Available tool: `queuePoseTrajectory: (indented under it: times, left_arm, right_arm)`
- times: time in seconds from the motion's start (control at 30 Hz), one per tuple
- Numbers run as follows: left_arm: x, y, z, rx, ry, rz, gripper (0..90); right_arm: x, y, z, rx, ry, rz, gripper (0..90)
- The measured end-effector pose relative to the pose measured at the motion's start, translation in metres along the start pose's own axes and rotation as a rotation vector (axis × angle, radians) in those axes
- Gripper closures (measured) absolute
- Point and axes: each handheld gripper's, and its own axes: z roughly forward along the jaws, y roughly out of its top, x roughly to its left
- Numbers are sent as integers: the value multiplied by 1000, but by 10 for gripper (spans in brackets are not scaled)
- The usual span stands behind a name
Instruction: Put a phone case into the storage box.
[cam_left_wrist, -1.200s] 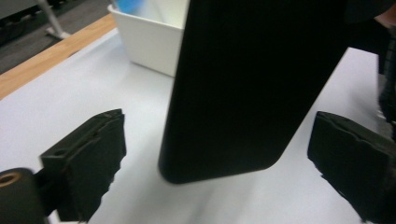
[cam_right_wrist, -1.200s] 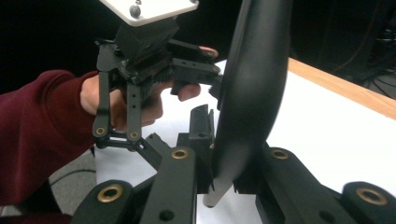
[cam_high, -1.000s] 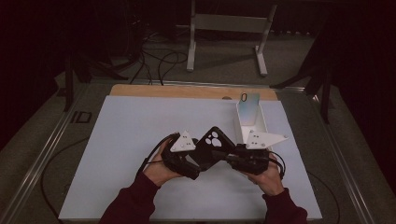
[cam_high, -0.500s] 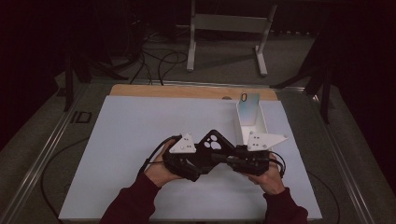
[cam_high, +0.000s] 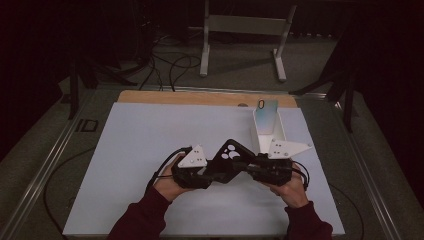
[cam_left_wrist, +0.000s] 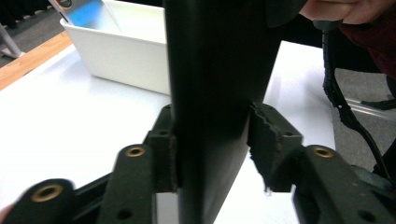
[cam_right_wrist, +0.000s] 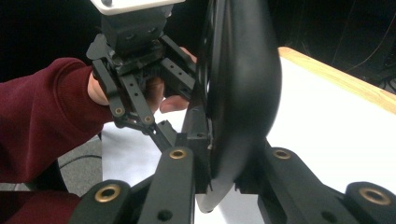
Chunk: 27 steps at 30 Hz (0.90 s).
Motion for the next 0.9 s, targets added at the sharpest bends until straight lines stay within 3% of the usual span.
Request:
queuePoseTrajectory:
  times: [0.2,0.33,0.5,0.63,0.73,0.9]
  left_arm:
    - [1,0,-2,-6,-35,-5,722]
    - [0,-1,0,0,-31,8,792]
    - [-2,0,1,2,-11,26,801]
    - [-3,1,0,0,3,37,806]
    - [-3,1,-1,-6,26,31,806]
    - [-1,2,-2,-6,45,29,806]
  right_arm:
    - [-6,-1,-1,1,-9,4,711]
    - [-7,0,1,23,-23,11,613]
    - [-7,0,6,43,-41,16,510]
    - [-5,2,9,71,-104,43,333]
    - [-4,3,8,56,-142,49,203]
    - [-4,4,6,53,-167,52,161]
